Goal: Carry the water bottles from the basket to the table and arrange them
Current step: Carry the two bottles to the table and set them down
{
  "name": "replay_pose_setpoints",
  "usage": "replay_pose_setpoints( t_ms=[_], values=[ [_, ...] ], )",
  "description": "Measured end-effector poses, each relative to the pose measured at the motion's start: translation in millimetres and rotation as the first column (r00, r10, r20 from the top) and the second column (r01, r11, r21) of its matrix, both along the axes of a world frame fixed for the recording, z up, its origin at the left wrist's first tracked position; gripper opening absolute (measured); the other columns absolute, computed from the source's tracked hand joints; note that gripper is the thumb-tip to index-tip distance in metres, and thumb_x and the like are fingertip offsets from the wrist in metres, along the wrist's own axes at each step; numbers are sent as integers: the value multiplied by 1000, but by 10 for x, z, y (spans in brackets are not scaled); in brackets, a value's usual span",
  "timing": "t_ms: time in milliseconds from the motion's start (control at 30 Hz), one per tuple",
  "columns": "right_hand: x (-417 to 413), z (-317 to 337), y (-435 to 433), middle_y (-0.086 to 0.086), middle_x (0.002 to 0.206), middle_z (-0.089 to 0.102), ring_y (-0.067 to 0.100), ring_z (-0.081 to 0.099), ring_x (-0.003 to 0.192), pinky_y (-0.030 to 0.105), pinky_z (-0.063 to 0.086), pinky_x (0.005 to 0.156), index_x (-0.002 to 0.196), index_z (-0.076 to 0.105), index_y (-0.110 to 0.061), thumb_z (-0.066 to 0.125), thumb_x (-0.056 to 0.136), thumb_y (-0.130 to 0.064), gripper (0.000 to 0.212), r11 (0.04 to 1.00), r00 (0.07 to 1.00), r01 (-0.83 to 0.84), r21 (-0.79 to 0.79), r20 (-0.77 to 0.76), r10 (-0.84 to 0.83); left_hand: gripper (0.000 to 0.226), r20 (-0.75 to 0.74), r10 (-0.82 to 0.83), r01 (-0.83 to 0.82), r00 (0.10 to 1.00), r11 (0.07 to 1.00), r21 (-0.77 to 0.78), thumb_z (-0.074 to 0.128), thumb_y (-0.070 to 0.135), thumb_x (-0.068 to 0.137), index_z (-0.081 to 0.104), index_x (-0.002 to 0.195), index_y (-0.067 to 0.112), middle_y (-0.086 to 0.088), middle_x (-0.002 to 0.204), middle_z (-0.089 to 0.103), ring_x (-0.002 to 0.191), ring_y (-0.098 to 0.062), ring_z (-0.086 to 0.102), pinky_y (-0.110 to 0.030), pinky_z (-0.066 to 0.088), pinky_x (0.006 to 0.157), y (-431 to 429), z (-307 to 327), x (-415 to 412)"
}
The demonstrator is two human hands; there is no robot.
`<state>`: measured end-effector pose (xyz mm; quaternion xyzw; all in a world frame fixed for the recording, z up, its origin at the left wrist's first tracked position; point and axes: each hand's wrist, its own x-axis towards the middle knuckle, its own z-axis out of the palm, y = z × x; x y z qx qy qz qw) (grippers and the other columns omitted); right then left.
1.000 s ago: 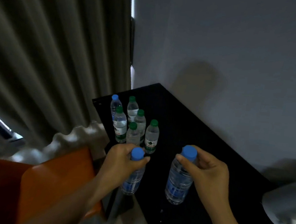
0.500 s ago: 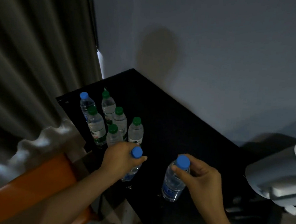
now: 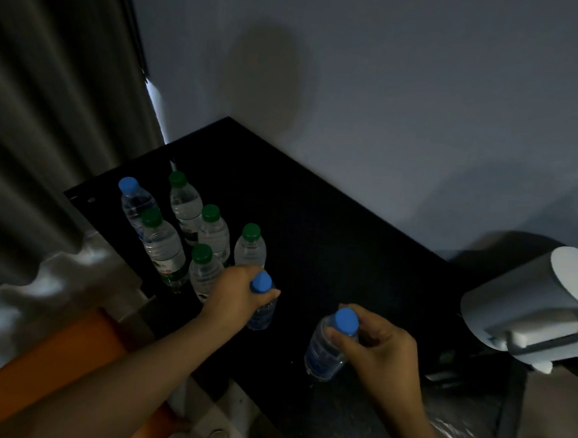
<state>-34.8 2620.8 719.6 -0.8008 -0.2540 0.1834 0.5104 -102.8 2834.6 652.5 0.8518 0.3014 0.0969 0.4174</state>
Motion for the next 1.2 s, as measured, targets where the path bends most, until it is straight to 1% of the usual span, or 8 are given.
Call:
replay_pose_setpoints(
  t_ms=[200,300,467,767,933,1033,1133,1200],
  values=[
    [-24,-56,89,-35,90,65,-10,63,88,5,49,72,84,62,-42,74,76,-12,34,1000,1000,-8,-9,30,8,22,31,19,-20,999,1000,17,76,26,78,57,73,14,10,63,49,68,-12,50,-17,32,56,29,-25,87],
    [-34,-120,163,-32,91,66,-8,64,89,6,49,73,85,62,-41,74,77,-10,34,1000,1000,-3,2,18,3,22,30,9,-10,1000,999,40,75,28,79,58,76,13,8,66,50,70,-12,52,-18,32,57,40,-19,138],
    [-77,-238,295,-26,83,67,-5,64,83,10,51,72,79,62,-38,72,78,-6,34,1000,999,-24,-13,-29,24,30,0,12,-12,1000,995,101,72,30,81,48,69,17,12,59,42,63,-10,46,-16,25,50,12,-22,156],
    [-197,-398,386,-31,86,66,-9,62,88,9,50,74,82,60,-42,73,79,-8,37,993,995,-101,-64,-25,100,25,10,22,-23,1000,998,55,73,28,80,63,81,5,-11,78,64,78,-25,62,-39,51,69,37,-39,179],
    [-271,-490,380,-30,96,61,-14,56,100,3,44,80,97,54,-49,74,78,-9,48,991,993,-101,-88,59,107,25,3,26,-26,1000,998,51,73,27,80,63,82,5,-10,79,64,79,-24,61,-37,50,69,43,-35,164],
    [-257,-510,372,-34,88,63,-15,58,94,4,45,77,93,56,-49,75,77,-8,48,993,994,-82,-87,70,88,25,-4,30,-30,1000,998,52,72,28,81,55,75,11,-5,74,58,75,-21,58,-29,41,63,29,-33,168],
    [-205,-524,366,-24,86,64,-13,59,92,6,48,76,89,54,-49,74,77,-8,46,987,990,-96,-129,88,107,25,-10,39,-38,999,997,66,72,28,81,56,76,11,-5,74,57,75,-21,58,-27,39,63,19,-27,167],
    [-184,-537,356,-19,101,63,-10,59,97,11,50,86,104,57,-44,74,79,-15,42,977,990,-100,-187,76,116,25,-23,38,-36,999,996,84,72,29,81,59,80,7,-6,76,58,77,-22,59,-27,39,63,18,-26,163]
  ],
)
